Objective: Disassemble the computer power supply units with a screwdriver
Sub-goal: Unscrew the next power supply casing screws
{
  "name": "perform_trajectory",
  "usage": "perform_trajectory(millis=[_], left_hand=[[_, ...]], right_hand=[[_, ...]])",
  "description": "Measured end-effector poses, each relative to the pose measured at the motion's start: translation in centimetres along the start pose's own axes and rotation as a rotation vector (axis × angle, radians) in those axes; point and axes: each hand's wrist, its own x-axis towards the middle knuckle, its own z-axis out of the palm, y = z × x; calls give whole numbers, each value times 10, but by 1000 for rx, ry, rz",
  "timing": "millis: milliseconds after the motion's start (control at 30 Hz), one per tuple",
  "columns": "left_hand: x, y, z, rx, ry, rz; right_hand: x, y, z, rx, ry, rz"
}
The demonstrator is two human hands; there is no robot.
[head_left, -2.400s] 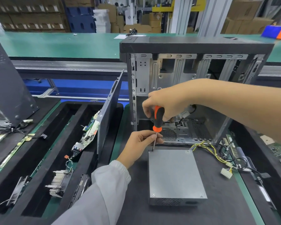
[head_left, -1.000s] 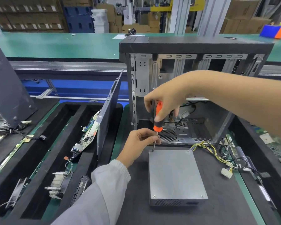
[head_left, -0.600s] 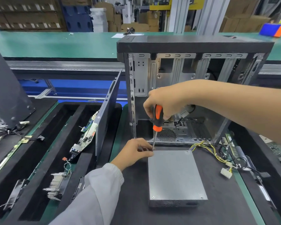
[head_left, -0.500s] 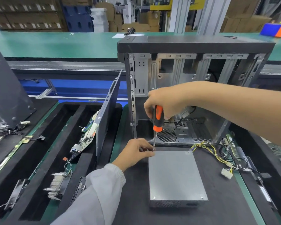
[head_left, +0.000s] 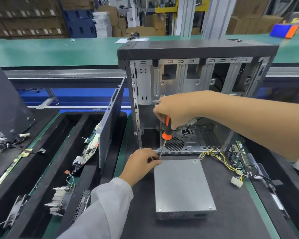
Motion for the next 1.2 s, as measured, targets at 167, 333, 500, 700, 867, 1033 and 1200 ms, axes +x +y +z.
perform_trajectory(millis=[167, 333, 500, 700, 867, 1033, 1200], left_hand=[[-2, 6, 0, 213, 43, 91], [-3, 12, -1, 390, 47, 214], [1, 23, -3, 687, 2, 374], [7, 27, 6, 980, -156, 348], [16, 34, 5, 1093, -243, 348], [23, 29, 11, 1073, -303, 200], [25, 34, 12, 947, -194, -32]], right_hand=[[-11, 1, 5, 12, 27, -6], [-25, 19, 3, 102, 17, 93], [-33, 27, 9, 110, -15, 153], [-39, 28, 16, 163, -42, 160], [-44, 27, 20, 146, -85, 185], [-49, 30, 22, 151, -104, 194], [-51, 32, 23, 135, -136, 222]])
